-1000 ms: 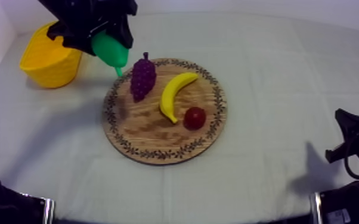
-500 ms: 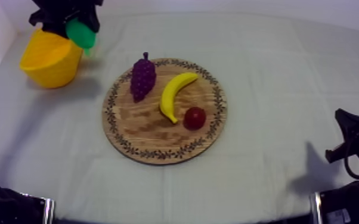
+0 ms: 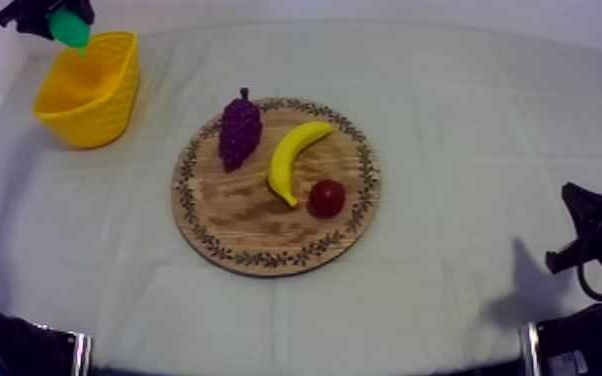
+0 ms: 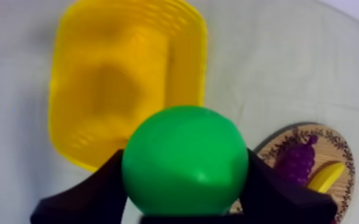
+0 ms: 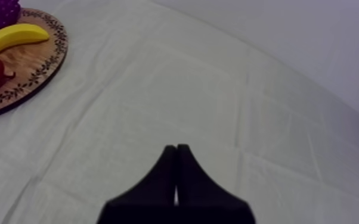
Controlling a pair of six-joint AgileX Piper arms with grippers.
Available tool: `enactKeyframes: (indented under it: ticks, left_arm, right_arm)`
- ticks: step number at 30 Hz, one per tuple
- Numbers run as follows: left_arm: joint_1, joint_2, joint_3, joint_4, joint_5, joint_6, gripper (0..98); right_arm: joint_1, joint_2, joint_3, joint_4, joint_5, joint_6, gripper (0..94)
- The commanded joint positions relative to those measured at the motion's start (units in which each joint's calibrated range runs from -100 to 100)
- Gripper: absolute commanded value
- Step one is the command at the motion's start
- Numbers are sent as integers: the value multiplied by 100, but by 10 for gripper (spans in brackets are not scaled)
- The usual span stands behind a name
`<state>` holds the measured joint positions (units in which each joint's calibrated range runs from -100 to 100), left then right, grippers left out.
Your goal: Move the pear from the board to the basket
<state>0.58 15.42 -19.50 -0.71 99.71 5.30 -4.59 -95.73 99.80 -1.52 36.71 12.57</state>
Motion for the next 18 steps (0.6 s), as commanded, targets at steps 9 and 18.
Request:
enactKeyframes:
  ticks: [9, 18]
  left_arm:
    - [-474, 186, -259, -7, 5, -110, 512]
    - [-487, 672, -268, 13, -241, -107, 519]
  right_arm:
    - [0, -3, -2, -1, -1, 0, 2]
    - [0, -3, -2, -1, -1, 0, 2]
